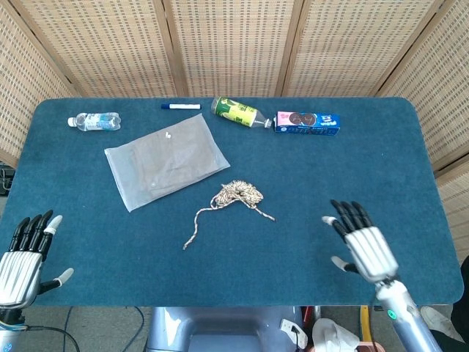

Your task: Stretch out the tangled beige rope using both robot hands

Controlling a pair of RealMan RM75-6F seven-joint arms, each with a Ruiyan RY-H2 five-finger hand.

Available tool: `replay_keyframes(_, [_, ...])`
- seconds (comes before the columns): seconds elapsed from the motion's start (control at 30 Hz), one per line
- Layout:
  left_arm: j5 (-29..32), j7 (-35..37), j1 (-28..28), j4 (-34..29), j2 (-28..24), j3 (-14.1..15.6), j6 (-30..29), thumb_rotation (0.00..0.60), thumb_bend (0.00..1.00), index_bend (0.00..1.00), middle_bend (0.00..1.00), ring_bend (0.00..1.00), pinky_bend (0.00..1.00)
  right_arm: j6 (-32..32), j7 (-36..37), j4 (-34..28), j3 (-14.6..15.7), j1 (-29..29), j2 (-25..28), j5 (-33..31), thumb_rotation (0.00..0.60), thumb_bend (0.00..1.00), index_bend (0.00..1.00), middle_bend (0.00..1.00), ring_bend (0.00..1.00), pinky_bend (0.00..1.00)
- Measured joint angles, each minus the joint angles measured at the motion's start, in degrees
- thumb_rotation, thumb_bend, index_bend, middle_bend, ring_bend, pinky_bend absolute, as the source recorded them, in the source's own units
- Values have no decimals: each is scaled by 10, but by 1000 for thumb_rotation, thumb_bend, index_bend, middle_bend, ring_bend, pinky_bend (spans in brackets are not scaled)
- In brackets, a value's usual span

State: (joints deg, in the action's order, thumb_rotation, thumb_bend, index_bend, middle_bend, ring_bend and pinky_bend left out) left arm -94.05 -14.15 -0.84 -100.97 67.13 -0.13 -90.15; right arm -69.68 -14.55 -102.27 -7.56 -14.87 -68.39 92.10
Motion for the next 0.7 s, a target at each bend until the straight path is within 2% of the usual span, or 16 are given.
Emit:
replay_keyframes(0.13, [21, -9, -8, 1, 6, -7, 18, 600, 0, 0, 0, 0, 0, 93, 6, 13, -33, -67, -35, -86, 600, 186, 407, 0, 0, 0])
replay_keyframes(0.33, [49, -20, -23, 4, 16, -17, 45, 600, 0, 0, 0, 0, 0, 167, -21, 58, -67, -144, -105, -242, 600, 281, 428, 0, 0, 0])
replay_keyframes(0.53, [58, -17, -32, 10, 21, -22, 52, 600, 0, 0, 0, 0, 0, 188, -106, 115, -80, -212, -179, -377, 600, 294, 432, 0, 0, 0])
replay_keyframes(0.7, [62, -13, -35, 12, 19, -22, 55, 600, 0, 0, 0, 0, 0, 184, -148, 157, -80, -251, -232, -447, 600, 294, 450, 0, 0, 0])
